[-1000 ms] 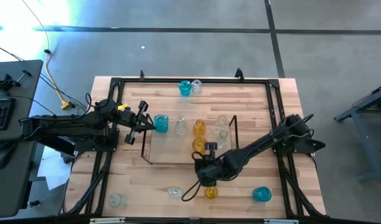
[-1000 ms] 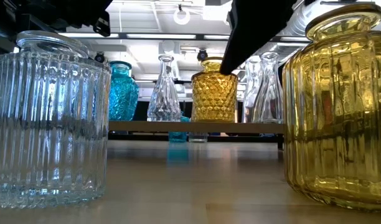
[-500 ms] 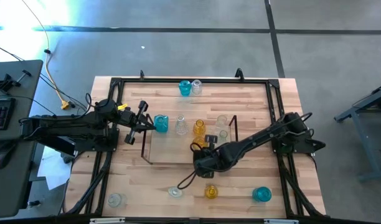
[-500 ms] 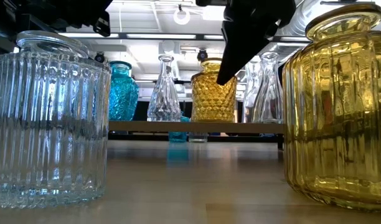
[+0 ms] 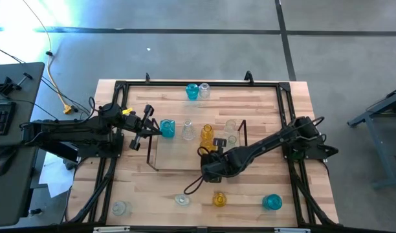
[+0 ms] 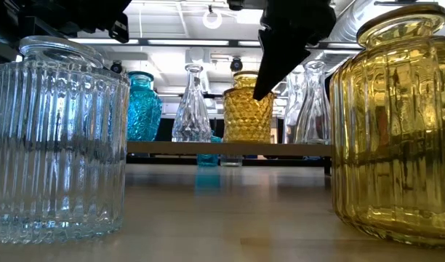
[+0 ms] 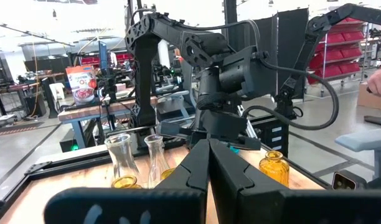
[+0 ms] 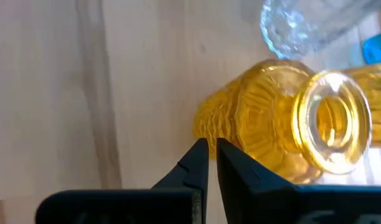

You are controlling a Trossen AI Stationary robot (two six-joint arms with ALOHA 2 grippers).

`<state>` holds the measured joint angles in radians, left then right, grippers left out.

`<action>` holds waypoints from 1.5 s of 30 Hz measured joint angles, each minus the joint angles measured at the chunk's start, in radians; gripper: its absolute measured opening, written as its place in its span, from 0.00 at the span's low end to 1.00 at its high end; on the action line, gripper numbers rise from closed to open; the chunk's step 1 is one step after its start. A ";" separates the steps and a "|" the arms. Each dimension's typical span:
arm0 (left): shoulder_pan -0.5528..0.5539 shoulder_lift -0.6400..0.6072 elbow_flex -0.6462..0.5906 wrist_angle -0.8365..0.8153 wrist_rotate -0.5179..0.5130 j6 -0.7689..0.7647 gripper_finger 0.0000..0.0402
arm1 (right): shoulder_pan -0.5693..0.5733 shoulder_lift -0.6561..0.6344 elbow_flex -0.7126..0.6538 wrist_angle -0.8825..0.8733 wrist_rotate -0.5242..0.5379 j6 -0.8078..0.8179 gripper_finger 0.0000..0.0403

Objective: Sort vases onto shelf
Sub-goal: Put the top right yellow vase on the shelf

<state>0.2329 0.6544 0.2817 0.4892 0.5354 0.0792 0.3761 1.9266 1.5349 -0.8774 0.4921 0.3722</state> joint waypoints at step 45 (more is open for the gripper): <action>0.000 0.000 0.000 -0.007 0.000 -0.007 0.00 | 0.112 -0.216 0.018 -0.021 0.062 -0.086 0.00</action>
<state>0.2329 0.6543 0.2817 0.4824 0.5354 0.0723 0.4886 1.7111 1.5528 -0.8982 0.5540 0.2859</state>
